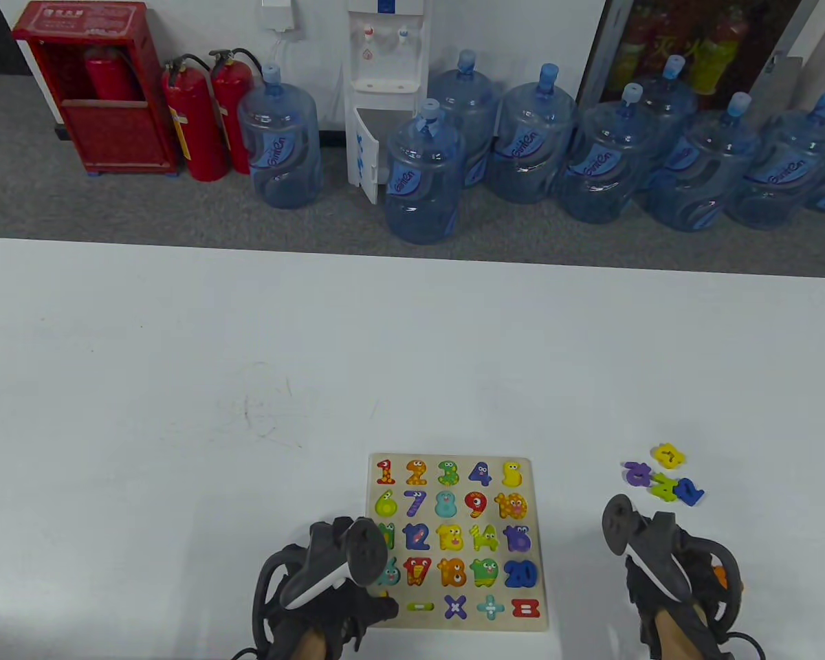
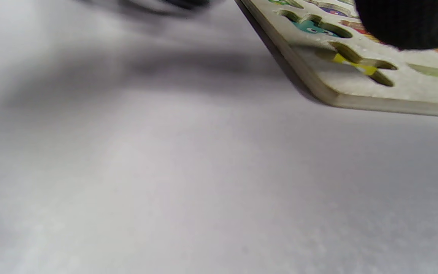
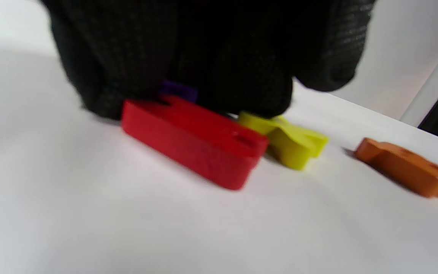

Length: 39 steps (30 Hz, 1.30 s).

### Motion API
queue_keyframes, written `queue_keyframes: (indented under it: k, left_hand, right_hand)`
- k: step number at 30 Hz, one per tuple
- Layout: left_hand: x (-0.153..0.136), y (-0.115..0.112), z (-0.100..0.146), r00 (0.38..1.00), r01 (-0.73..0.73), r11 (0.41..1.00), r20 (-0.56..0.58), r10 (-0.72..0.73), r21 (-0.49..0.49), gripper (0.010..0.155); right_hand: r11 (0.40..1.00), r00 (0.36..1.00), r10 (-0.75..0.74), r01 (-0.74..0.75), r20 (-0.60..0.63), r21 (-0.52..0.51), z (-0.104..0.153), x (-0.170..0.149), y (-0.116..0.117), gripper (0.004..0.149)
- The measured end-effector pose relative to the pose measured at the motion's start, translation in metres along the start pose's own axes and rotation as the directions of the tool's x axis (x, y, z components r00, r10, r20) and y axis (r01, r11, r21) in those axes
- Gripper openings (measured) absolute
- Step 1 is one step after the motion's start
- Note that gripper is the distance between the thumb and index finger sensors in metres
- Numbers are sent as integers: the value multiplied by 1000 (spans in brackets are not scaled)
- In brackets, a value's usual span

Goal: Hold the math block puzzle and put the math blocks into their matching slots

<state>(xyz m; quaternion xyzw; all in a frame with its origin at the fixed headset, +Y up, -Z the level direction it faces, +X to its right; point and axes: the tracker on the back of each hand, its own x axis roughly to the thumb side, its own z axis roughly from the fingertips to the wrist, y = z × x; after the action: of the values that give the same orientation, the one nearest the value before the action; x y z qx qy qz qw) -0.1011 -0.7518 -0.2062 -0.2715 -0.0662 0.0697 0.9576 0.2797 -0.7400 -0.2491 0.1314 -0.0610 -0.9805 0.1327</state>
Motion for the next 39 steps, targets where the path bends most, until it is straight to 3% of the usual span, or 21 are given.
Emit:
queue_keyframes:
  k: [18, 28, 31, 35, 39]
  left_hand:
    - [0, 0, 0, 1000, -7, 1000, 3, 7, 2, 100]
    - [0, 0, 0, 1000, -13, 1000, 2, 13, 3, 100]
    - [-1, 0, 0, 1000, -12, 1000, 3, 12, 3, 100]
    - [-1, 0, 0, 1000, -14, 1000, 3, 14, 2, 100]
    - [-1, 0, 0, 1000, -12, 1000, 2, 12, 2, 100]
  right_hand:
    - [994, 978, 42, -19, 206, -110, 22, 35, -13, 57]
    - [995, 938, -11, 45, 347, -90, 35, 60, -15, 56]
    - [991, 928, 39, 12, 370, -135, 38, 68, -14, 56]
    - [996, 910, 55, -19, 411, -91, 42, 71, -16, 64]
    - [993, 912, 19, 32, 410, -116, 42, 71, -15, 60]
